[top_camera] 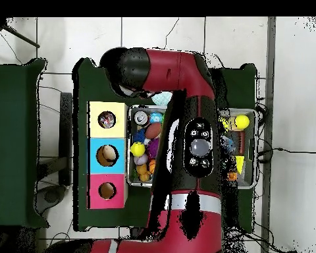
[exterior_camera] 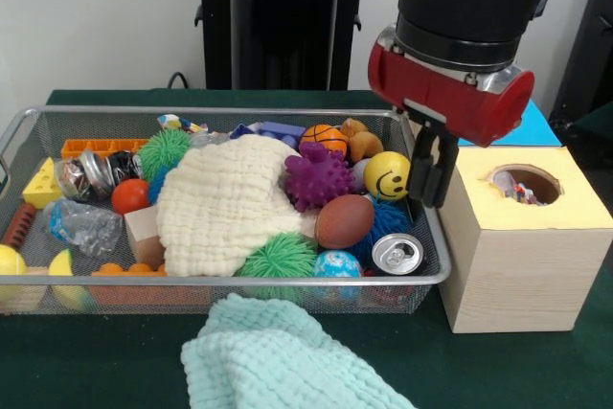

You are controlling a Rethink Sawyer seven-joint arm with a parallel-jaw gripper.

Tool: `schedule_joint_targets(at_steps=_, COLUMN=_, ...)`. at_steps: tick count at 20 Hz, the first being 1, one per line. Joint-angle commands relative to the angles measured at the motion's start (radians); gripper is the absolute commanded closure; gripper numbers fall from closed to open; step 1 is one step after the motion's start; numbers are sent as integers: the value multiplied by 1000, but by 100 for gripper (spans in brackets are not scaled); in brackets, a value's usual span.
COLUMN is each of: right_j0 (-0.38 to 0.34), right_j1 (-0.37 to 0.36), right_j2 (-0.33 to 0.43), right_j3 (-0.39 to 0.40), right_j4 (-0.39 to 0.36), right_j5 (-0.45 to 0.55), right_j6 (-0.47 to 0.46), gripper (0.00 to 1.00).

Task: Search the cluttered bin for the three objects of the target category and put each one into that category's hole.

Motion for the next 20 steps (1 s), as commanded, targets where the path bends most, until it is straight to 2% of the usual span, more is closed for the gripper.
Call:
schedule_joint_targets(at_steps=1, right_j0=-31, right_j1=-9, right_j2=84, right_j3=143, right_j4=-45, right_j5=1, right_j6=-207, gripper=100)
schedule_joint_targets(at_steps=3, right_j0=-41, right_j1=-25, right_j2=90, right_j3=150, right_j4=-33, right_j5=22, right_j6=-217, gripper=100)
schedule_joint_targets(at_steps=5, right_j0=-45, right_j1=-46, right_j2=90, right_j3=188, right_j4=-9, right_j5=-9, right_j6=-167, gripper=100)
schedule_joint_targets(at_steps=7, right_j0=-42, right_j1=-53, right_j2=96, right_j3=193, right_j4=-3, right_j5=-18, right_j6=-160, gripper=100)
schedule_joint_targets(at_steps=10, right_j0=-7, right_j1=-42, right_j2=63, right_j3=132, right_j4=-26, right_j5=47, right_j6=-109, gripper=100)
schedule_joint_targets(at_steps=13, right_j0=-8, right_j1=-51, right_j2=56, right_j3=158, right_j4=-40, right_j5=0, right_j6=-113, gripper=100)
schedule_joint_targets(at_steps=15, right_j0=-14, right_j1=-34, right_j2=58, right_j3=146, right_j4=-62, right_j5=-5, right_j6=-154, gripper=100)
schedule_joint_targets(at_steps=18, right_j0=-47, right_j1=-27, right_j2=89, right_j3=188, right_j4=-57, right_j5=-68, right_j6=-203, gripper=100)
schedule_joint_targets(at_steps=20, right_j0=-48, right_j1=-21, right_j2=91, right_j3=174, right_j4=-59, right_j5=-58, right_j6=-206, gripper=100)
